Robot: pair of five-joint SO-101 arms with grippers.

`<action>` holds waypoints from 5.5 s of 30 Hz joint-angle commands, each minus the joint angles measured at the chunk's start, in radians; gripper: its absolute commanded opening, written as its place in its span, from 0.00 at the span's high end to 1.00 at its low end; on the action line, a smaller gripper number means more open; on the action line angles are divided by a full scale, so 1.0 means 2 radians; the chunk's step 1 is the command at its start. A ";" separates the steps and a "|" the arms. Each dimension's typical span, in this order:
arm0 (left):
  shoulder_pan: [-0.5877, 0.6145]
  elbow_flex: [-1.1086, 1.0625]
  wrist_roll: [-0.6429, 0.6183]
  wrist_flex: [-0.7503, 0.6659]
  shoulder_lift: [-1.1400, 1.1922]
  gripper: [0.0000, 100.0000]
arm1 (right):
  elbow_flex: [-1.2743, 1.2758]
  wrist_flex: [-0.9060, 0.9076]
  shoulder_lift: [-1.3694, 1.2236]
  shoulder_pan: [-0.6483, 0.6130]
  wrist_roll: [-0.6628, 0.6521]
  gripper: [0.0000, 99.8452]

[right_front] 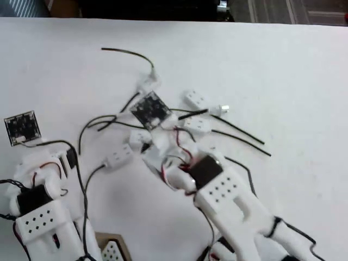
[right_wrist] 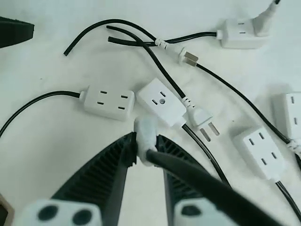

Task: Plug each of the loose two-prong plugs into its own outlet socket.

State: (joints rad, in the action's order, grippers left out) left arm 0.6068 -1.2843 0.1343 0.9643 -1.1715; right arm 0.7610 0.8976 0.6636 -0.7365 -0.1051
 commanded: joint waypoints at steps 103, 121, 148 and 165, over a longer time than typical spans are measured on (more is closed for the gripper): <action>0.001 -0.016 -0.002 -0.025 -0.012 0.71 | -0.202 0.143 -0.145 -0.051 0.054 0.83; -0.091 0.066 0.074 0.047 -0.009 0.71 | -0.012 0.076 0.023 0.069 0.124 0.98; -0.256 0.368 0.232 0.137 0.522 0.64 | 0.091 -0.052 0.043 0.147 0.079 0.98; -0.333 0.378 0.226 0.084 0.634 0.89 | 0.091 -0.052 0.043 0.144 0.079 0.98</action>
State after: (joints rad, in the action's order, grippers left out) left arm -0.0207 -0.5554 0.5884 1.1423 0.1020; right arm 0.9498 0.8132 0.7234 -0.4511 0.0621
